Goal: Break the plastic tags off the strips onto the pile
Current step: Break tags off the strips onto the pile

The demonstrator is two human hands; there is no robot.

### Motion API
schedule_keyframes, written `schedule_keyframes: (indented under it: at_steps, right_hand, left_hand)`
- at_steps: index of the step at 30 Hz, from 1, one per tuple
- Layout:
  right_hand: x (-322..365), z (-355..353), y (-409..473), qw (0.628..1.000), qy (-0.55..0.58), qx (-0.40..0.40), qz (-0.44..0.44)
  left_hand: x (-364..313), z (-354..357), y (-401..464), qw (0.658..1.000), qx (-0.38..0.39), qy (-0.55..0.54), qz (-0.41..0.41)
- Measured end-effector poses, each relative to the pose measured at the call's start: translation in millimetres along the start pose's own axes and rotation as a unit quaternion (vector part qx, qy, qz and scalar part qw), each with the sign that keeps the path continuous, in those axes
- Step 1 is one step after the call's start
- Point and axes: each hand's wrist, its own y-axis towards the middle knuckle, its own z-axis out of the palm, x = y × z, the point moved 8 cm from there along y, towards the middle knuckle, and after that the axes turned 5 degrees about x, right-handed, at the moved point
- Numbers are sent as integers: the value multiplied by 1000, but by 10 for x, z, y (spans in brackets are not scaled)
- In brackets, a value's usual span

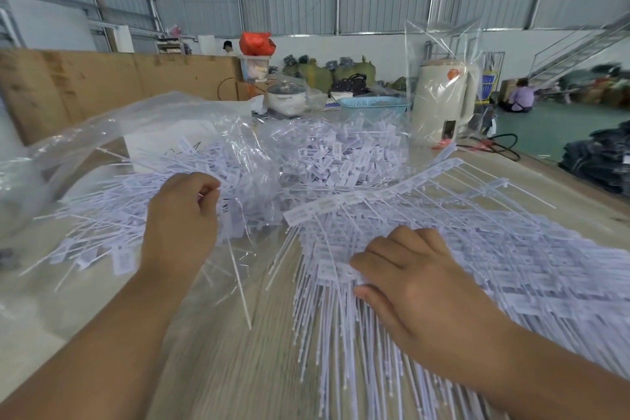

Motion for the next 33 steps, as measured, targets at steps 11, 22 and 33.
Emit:
schedule_keyframes:
  at_steps: [11, 22, 33]
  right_hand:
    - [-45, -3, 3, 1000, 24, -18, 4]
    - [-99, -70, 35, 998, 51, 6, 43]
    - [-326, -26, -30, 974, 35, 178, 135]
  left_hand:
    - [-612, -128, -174, 993, 87, -22, 74]
    - [-1261, 355, -746, 906, 394, -105, 113]
    - [-1072, 475, -669, 922, 332, -200, 4]
